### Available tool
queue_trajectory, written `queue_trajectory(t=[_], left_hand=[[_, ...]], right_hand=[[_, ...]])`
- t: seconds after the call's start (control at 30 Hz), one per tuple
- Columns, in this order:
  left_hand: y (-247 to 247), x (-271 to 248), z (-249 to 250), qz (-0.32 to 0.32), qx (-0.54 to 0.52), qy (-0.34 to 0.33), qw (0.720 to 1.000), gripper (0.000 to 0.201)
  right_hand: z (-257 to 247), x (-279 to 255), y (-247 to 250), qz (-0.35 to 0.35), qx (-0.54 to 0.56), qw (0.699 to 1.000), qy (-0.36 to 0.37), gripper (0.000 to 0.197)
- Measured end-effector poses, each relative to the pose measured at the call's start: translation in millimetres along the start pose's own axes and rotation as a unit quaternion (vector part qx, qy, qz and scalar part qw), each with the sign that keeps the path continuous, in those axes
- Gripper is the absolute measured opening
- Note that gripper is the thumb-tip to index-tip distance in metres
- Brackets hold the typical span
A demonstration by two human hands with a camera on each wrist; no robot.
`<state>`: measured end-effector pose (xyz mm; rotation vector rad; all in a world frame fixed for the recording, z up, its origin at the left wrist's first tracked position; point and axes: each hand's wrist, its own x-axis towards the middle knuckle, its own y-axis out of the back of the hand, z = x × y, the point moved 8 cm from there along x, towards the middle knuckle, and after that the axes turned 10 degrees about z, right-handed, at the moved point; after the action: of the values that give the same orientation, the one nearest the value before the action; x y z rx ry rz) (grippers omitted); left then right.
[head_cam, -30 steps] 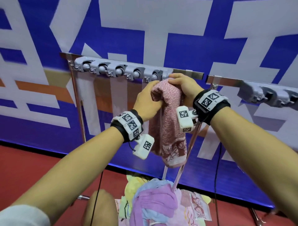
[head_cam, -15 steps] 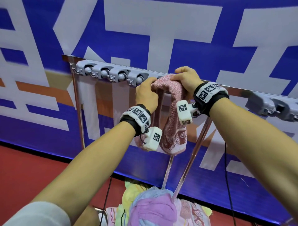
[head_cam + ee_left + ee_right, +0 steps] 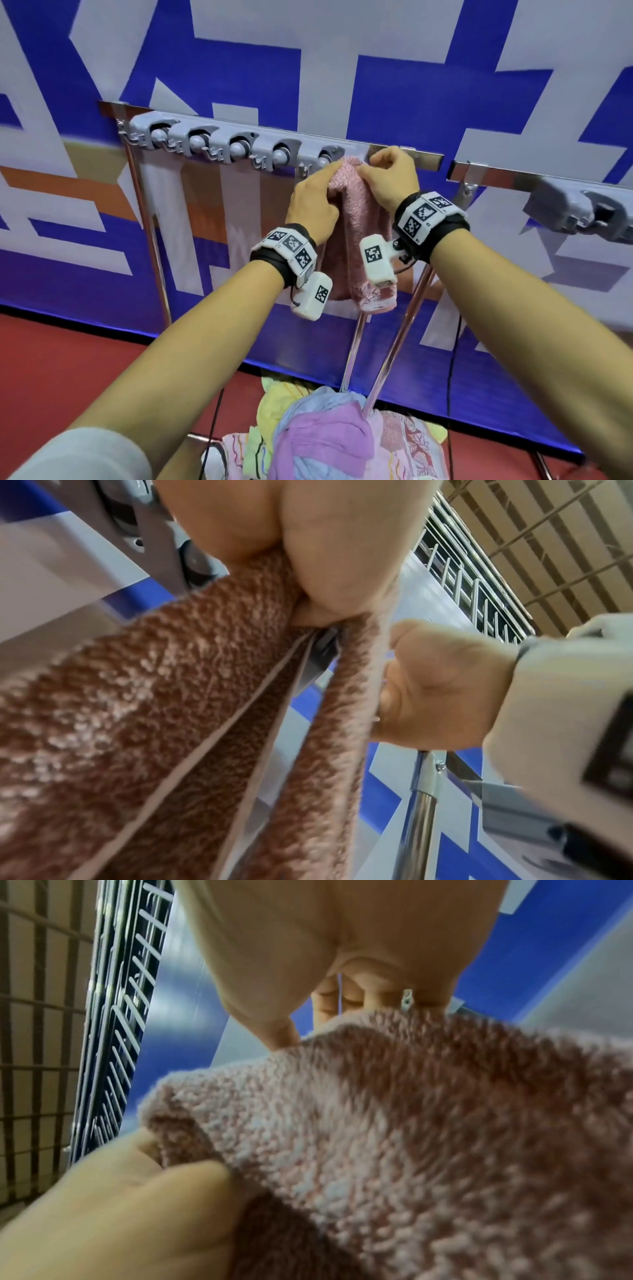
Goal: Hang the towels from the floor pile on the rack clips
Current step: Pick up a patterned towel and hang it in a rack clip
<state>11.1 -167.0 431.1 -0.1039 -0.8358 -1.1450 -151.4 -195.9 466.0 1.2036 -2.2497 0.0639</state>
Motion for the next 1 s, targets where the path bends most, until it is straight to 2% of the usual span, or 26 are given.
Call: queue_trajectory(t=[0.07, 0.13, 0.23, 0.3, 0.37, 0.47, 0.57, 0.6, 0.67, 0.77, 0.83, 0.93, 1.0], left_hand=[[-2.7, -2.1, -1.0, -0.012, -0.013, 0.011, 1.000, 0.077], [0.6, -1.4, 3.0, -0.005, -0.012, 0.005, 1.000, 0.071], [4.0, 0.5, 9.8, 0.012, -0.002, -0.001, 1.000, 0.065], [-1.1, -0.7, 15.8, 0.000, -0.003, -0.015, 1.000, 0.064], [-7.4, -2.7, 21.6, -0.023, -0.011, -0.033, 0.999, 0.066], [-12.0, -6.4, 24.5, -0.054, -0.030, -0.020, 0.998, 0.070], [-8.9, -5.8, 30.3, -0.064, -0.041, -0.035, 0.997, 0.068], [-9.2, -3.9, 29.6, -0.068, -0.049, -0.034, 0.996, 0.068], [-13.6, -1.8, 25.9, -0.094, -0.098, -0.014, 0.991, 0.065], [-20.0, -7.0, 20.7, -0.140, -0.224, 0.064, 0.962, 0.059], [-20.3, -8.6, 14.1, -0.135, -0.277, 0.112, 0.945, 0.057], [-27.9, -12.3, -1.0, -0.128, -0.283, 0.152, 0.938, 0.084], [-38.3, -18.6, -13.0, -0.125, -0.296, 0.183, 0.929, 0.085]], right_hand=[[11.2, -3.9, 6.4, 0.016, -0.049, 0.999, -0.011, 0.026], [11.9, -7.4, 12.4, 0.017, -0.078, 0.997, 0.010, 0.028], [-3.9, -12.3, 19.0, 0.022, -0.104, 0.990, 0.093, 0.026], [-14.3, -19.7, 18.5, 0.022, -0.097, 0.984, 0.146, 0.019], [-20.7, -29.6, 12.5, -0.006, -0.091, 0.979, 0.182, 0.015], [-24.3, -43.1, 2.4, -0.072, -0.098, 0.969, 0.214, 0.032], [-25.8, -52.4, -5.0, -0.129, -0.115, 0.959, 0.223, 0.042], [-23.4, -53.5, -6.8, -0.145, -0.103, 0.963, 0.202, 0.044], [-13.1, -53.7, -10.6, -0.177, -0.050, 0.977, 0.106, 0.050], [-2.6, -62.4, -18.2, -0.232, 0.058, 0.970, -0.049, 0.050], [-1.4, -64.9, -15.7, -0.222, 0.088, 0.966, -0.101, 0.041], [7.1, -72.3, -15.9, -0.219, 0.083, 0.959, -0.161, 0.034], [18.3, -82.3, -18.7, -0.245, 0.043, 0.950, -0.189, 0.039]])
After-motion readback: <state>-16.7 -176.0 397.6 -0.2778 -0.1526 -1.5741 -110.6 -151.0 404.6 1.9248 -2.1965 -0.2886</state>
